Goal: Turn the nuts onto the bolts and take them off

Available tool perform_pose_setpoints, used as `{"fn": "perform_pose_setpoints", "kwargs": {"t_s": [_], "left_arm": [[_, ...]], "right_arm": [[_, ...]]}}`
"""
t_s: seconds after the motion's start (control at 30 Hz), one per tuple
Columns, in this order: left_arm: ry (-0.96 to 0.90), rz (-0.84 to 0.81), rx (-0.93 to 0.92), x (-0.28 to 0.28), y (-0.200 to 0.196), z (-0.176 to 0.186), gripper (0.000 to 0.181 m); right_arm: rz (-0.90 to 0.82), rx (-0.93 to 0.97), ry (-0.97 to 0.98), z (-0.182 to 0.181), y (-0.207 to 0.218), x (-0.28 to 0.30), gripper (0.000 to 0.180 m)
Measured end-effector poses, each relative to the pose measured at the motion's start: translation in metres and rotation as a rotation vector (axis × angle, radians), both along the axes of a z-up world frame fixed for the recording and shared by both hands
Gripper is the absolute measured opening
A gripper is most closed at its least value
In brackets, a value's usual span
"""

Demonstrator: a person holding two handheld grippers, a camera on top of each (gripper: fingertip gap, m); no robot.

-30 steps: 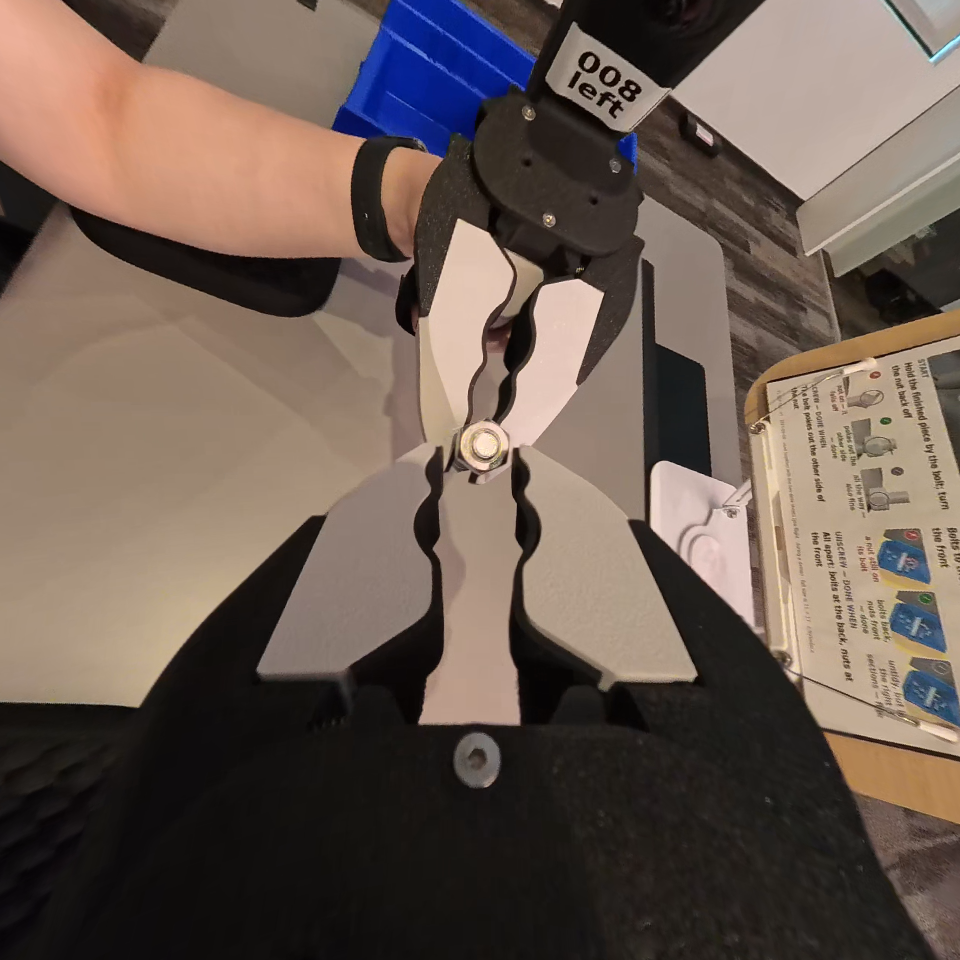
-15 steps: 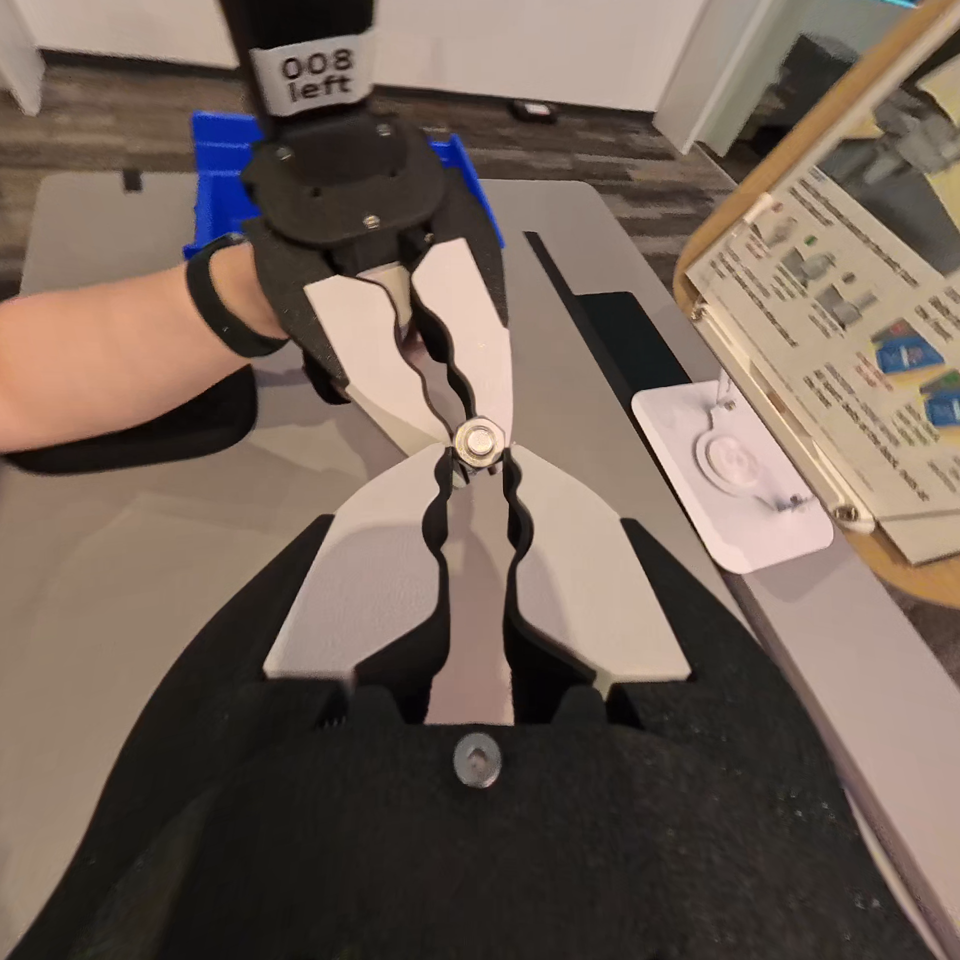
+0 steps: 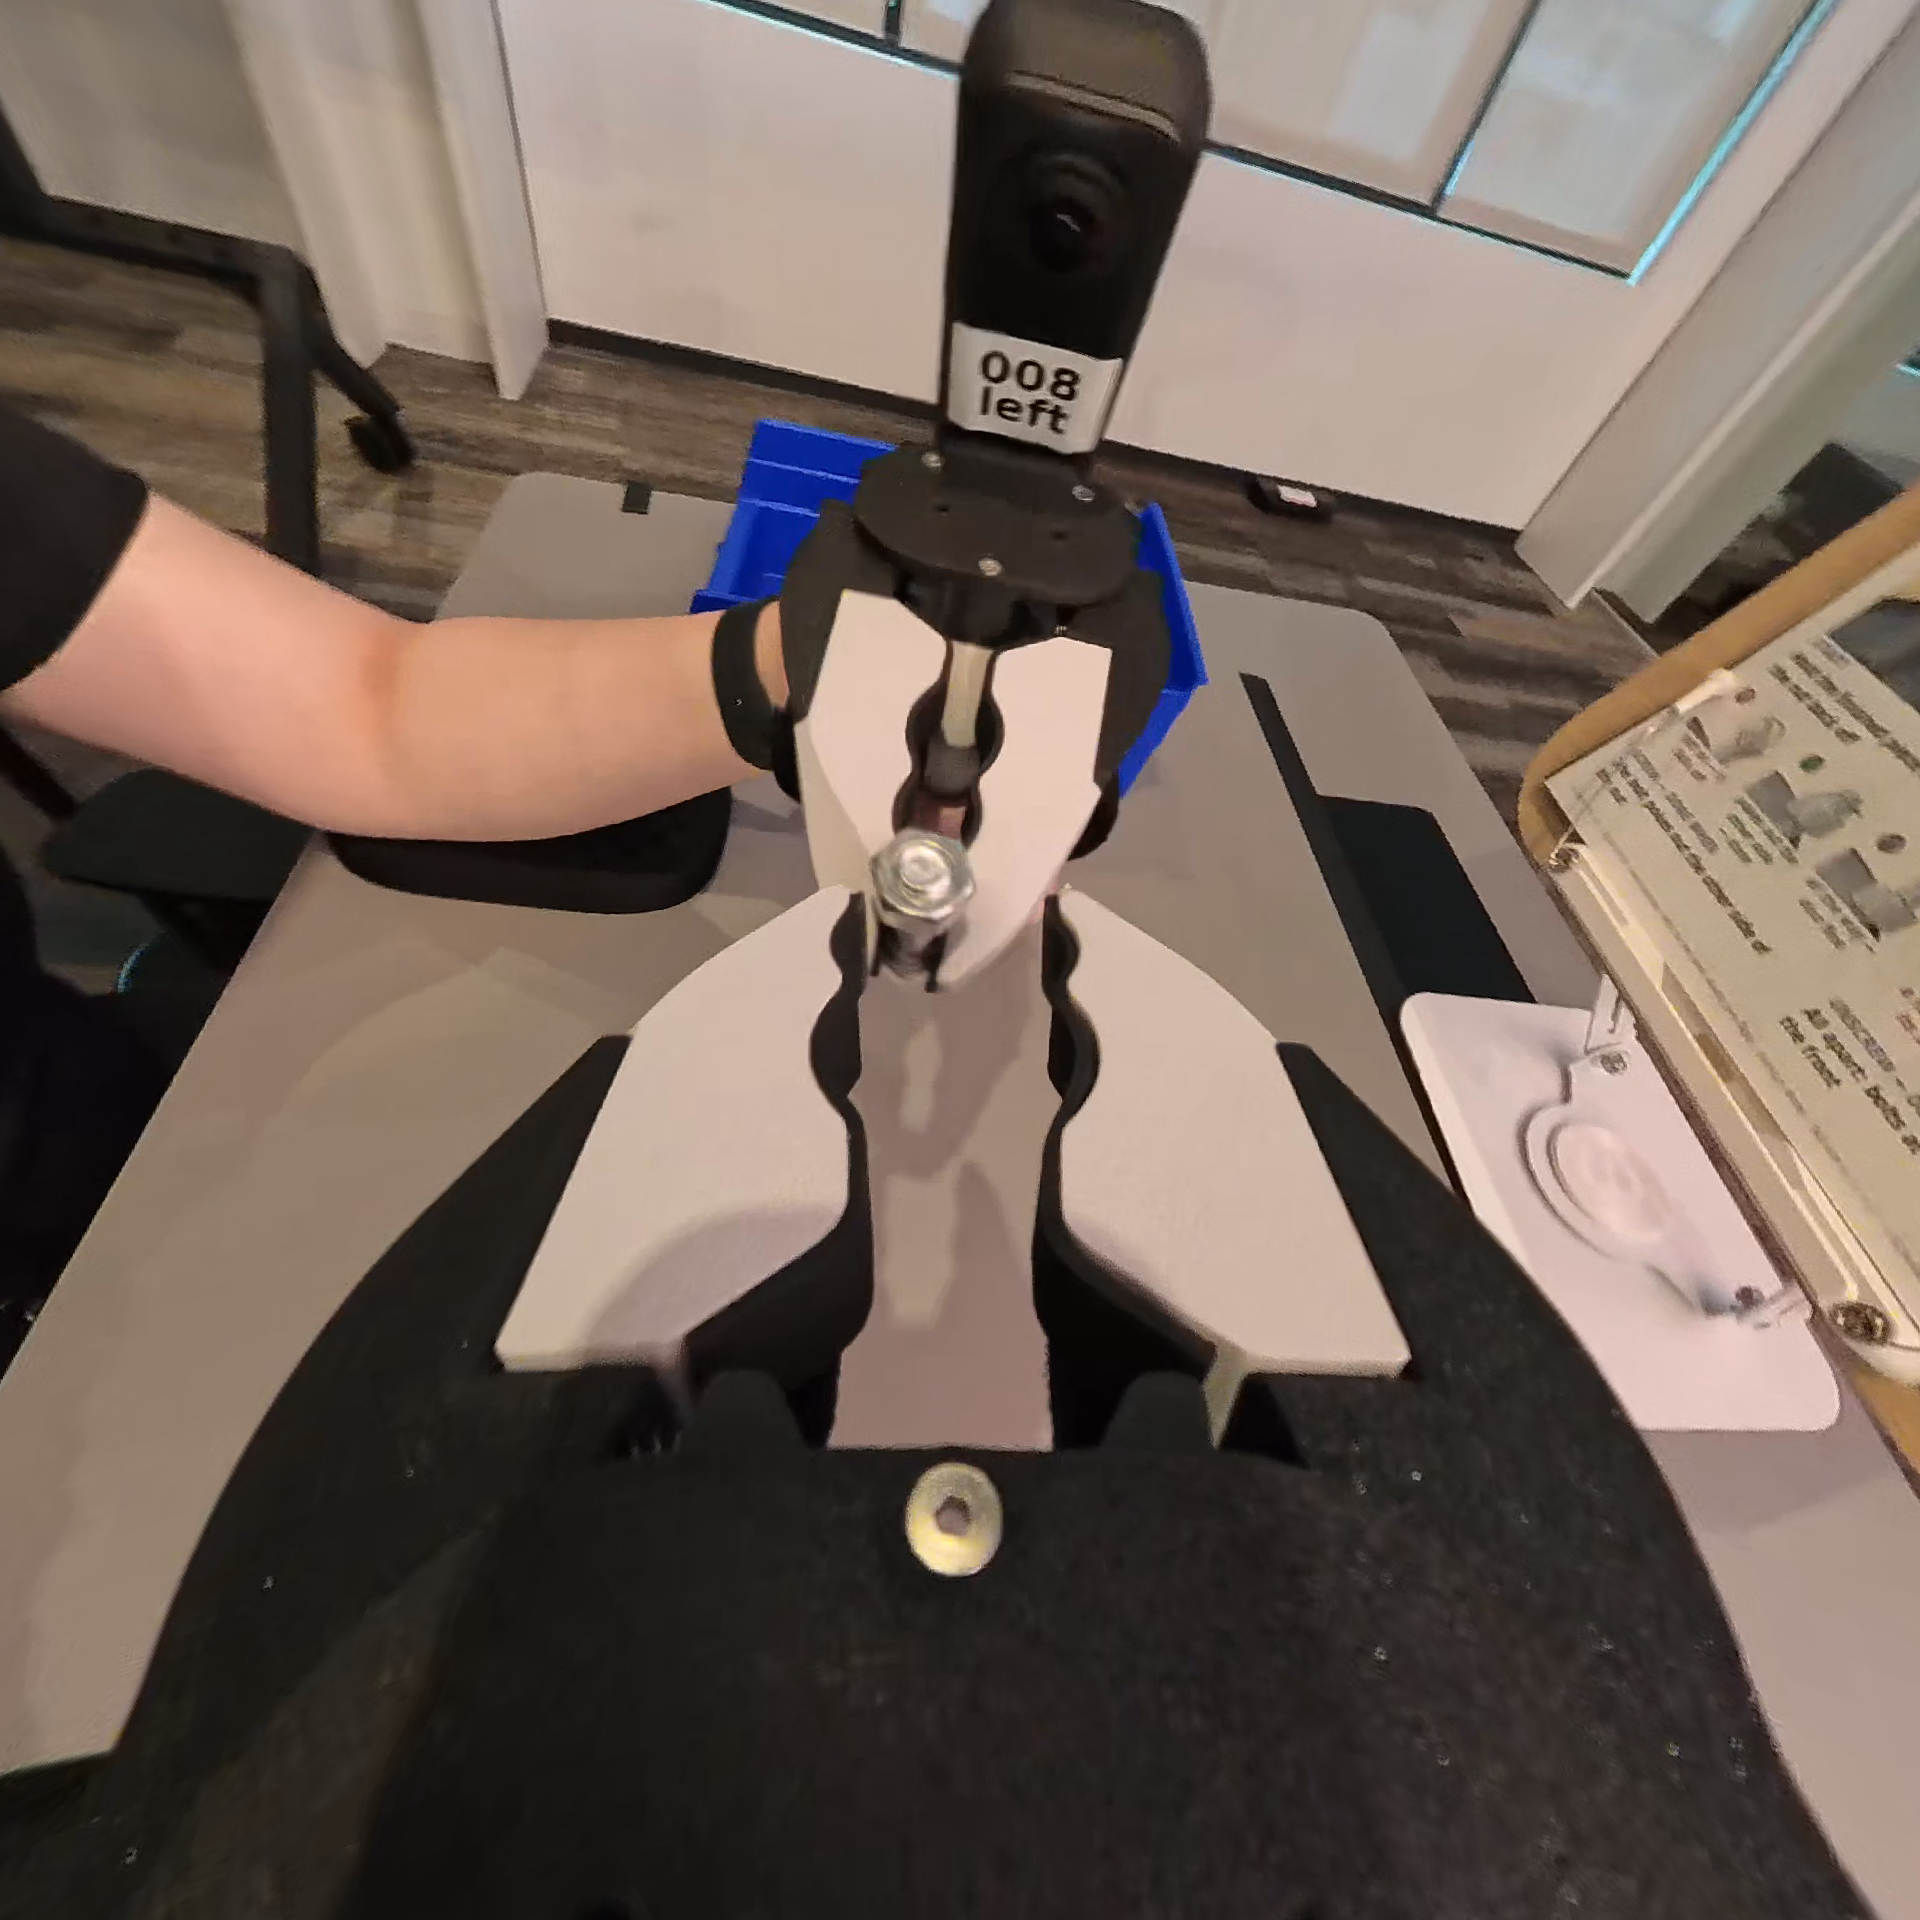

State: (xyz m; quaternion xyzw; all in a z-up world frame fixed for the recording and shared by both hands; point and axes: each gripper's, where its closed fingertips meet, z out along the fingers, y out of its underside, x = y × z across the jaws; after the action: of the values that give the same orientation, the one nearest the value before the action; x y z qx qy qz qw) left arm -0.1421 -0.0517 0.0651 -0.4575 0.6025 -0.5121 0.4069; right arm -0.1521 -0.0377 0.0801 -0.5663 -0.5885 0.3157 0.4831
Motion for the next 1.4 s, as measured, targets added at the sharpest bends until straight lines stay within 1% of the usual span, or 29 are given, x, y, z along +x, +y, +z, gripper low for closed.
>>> {"fn": "perform_pose_setpoints", "kwargs": {"t_s": [0.1, 0.2, 0.23, 0.3, 0.43, 0.6, 0.7, 0.73, 0.8, 0.93, 1.0, 1.07, 1.23, 1.3, 1.4], "left_arm": [[-0.014, -0.065, -0.017, -0.002, -0.011, 0.003, 0.009], [-0.021, -0.098, -0.022, -0.002, -0.016, 0.004, 0.009], [-0.023, -0.103, -0.022, -0.002, -0.017, 0.004, 0.009], [-0.035, -0.084, -0.023, -0.002, -0.014, 0.006, 0.009], [-0.047, 0.046, -0.003, -0.001, 0.007, 0.009, 0.009], [-0.02, 0.238, 0.06, 0.002, 0.034, 0.005, 0.009], [-0.007, 0.255, 0.063, 0.002, 0.037, 0.003, 0.009], [-0.019, 0.236, 0.047, 0.002, 0.035, 0.005, 0.009], [-0.059, 0.196, -0.002, 0.0, 0.031, 0.011, 0.009], [-0.125, 0.098, -0.126, -0.003, 0.021, 0.023, 0.009], [-0.155, 0.063, -0.184, -0.004, 0.018, 0.03, 0.009], [-0.183, 0.044, -0.229, -0.003, 0.016, 0.035, 0.009], [-0.2, 0.026, -0.258, -0.001, 0.014, 0.037, 0.009], [-0.203, 0.045, -0.252, 0.0, 0.017, 0.036, 0.009], [-0.214, 0.079, -0.252, -0.001, 0.024, 0.036, 0.009]], "right_arm": [[0.088, 0.014, 0.017, 0.002, -0.013, -0.004, 0.029], [0.158, 0.017, 0.05, 0.006, -0.024, -0.009, 0.022], [0.159, 0.014, 0.044, 0.005, -0.024, -0.009, 0.018], [0.143, 0.014, 0.052, 0.006, -0.022, -0.01, 0.017], [-0.013, -0.041, 0.106, 0.009, -0.004, -0.009, 0.017], [-0.269, -0.214, 0.221, 0.007, 0.022, -0.006, 0.017], [-0.334, -0.254, 0.258, 0.004, 0.027, -0.005, 0.017], [-0.319, -0.247, 0.266, 0.005, 0.025, -0.006, 0.018], [-0.248, -0.202, 0.291, 0.012, 0.019, -0.007, 0.033], [-0.161, -0.063, 0.388, 0.041, 0.019, 0.001, 0.049], [-0.075, -0.058, 0.416, 0.051, 0.014, -0.001, 0.049], [-0.045, -0.107, 0.451, 0.057, 0.017, -0.005, 0.055], [0.062, -0.251, 0.485, 0.051, 0.014, -0.017, 0.051], [0.089, -0.26, 0.46, 0.044, 0.009, -0.02, 0.053], [0.087, -0.221, 0.392, 0.032, 0.006, -0.024, 0.056]]}}
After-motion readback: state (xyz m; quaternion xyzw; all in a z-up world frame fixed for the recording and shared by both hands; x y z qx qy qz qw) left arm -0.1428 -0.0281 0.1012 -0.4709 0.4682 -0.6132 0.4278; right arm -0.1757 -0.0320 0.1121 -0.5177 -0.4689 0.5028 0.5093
